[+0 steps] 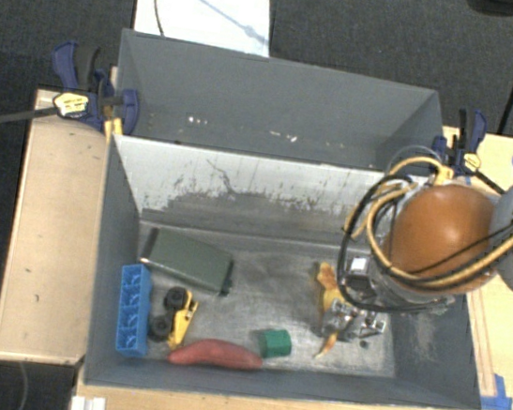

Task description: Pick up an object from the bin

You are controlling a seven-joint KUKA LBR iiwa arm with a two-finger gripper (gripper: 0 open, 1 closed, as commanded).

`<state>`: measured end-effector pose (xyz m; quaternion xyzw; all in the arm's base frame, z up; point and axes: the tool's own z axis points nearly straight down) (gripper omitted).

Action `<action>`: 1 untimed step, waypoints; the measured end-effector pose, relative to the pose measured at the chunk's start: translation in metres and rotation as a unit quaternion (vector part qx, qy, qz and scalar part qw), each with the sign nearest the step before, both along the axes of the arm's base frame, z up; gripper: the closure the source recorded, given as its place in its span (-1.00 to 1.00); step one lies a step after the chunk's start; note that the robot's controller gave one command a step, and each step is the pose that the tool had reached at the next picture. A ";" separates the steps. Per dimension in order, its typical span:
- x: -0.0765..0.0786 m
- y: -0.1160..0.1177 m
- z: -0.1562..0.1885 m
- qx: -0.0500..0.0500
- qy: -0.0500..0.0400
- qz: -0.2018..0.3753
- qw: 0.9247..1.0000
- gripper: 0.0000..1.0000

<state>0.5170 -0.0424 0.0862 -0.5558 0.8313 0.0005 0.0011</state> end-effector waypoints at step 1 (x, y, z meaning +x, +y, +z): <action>0.000 0.000 0.000 0.000 0.000 0.000 1.000 1.00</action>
Offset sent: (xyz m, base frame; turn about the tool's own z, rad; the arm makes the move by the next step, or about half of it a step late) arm 0.0000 0.0000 0.0000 0.0000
